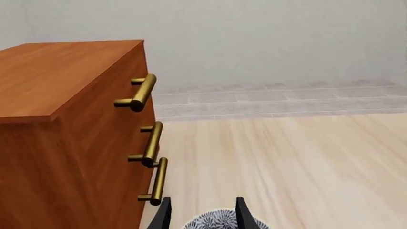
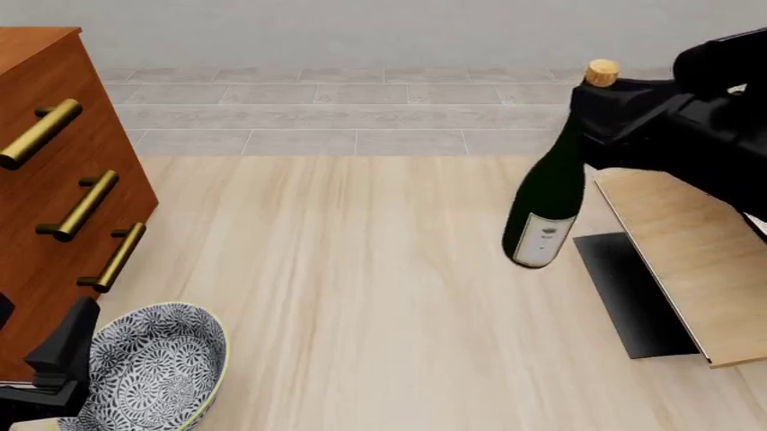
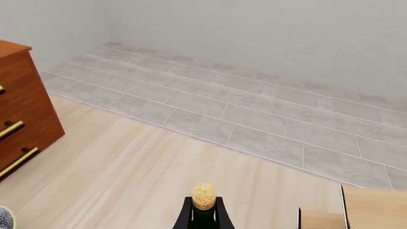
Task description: Put the wine bottle on the wine rack.
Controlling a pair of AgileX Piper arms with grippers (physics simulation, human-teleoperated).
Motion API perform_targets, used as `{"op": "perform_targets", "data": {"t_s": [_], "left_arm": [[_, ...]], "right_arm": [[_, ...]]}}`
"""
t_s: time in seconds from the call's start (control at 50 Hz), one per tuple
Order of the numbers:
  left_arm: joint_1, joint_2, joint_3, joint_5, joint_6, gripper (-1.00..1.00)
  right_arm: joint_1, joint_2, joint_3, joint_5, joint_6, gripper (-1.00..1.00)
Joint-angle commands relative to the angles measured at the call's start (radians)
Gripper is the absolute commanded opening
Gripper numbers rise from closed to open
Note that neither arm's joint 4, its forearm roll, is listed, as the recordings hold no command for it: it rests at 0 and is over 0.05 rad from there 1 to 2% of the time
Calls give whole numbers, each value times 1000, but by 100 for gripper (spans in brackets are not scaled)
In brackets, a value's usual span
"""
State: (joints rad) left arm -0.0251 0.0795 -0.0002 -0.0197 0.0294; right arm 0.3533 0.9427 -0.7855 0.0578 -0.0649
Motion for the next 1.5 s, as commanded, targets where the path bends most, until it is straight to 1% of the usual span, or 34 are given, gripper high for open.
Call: {"op": "perform_targets", "data": {"t_s": [0.02,0.1,0.36,0.52,0.74,1.04,1.5], "left_arm": [[0,9,0,-8,0,100],[0,1,0,0,-2,100],[-2,-2,0,0,-4,100],[-3,-6,0,0,-3,100],[-8,7,0,-17,-3,100],[-9,-7,0,-6,-4,100],[-12,17,0,-31,-5,100]], "right_arm": [[-23,-35,-35,45,4,-100],[-35,-46,-42,59,-2,-100],[-68,-86,-76,122,8,-100],[-91,-107,-108,159,-1,-100],[-145,-132,-159,218,-9,-100],[-211,-168,-222,283,-14,-100],[-283,-207,-272,343,-16,-100]]}}
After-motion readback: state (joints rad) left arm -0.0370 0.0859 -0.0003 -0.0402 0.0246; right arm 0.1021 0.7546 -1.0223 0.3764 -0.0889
